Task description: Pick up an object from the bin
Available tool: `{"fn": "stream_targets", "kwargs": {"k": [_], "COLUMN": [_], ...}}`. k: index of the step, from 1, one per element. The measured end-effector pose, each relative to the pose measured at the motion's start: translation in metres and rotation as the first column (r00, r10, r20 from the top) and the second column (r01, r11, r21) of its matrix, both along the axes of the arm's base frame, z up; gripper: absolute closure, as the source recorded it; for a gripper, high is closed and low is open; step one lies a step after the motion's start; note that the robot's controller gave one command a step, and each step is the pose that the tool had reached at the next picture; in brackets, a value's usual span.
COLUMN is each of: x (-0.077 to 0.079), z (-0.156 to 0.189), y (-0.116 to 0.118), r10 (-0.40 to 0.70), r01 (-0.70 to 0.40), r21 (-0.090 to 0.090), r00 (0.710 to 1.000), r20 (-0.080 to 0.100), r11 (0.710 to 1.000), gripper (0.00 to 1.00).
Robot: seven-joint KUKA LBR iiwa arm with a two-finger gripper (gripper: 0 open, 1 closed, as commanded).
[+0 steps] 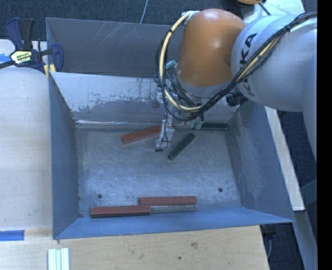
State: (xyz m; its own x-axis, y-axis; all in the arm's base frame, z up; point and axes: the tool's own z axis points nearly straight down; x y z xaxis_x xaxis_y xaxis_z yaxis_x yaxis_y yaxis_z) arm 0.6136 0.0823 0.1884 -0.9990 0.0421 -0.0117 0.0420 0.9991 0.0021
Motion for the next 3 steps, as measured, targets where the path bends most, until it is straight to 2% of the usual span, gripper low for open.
{"fn": "stream_targets", "kwargs": {"k": [1, 2, 3], "x": [-0.001, -0.012, 0.005], "z": [-0.08, -0.11, -0.115], "y": [-0.055, -0.011, 0.005], "r10": [-0.023, -0.26, -0.042], "r01": [0.023, 0.26, 0.042], "r21": [-0.003, 0.0, -0.002], "r00": [1.0, 0.966, 0.999], "r20": [-0.011, -0.005, -0.005], "r11": [1.0, 0.966, 0.999], "gripper": [0.0, 0.0, 0.0]}}
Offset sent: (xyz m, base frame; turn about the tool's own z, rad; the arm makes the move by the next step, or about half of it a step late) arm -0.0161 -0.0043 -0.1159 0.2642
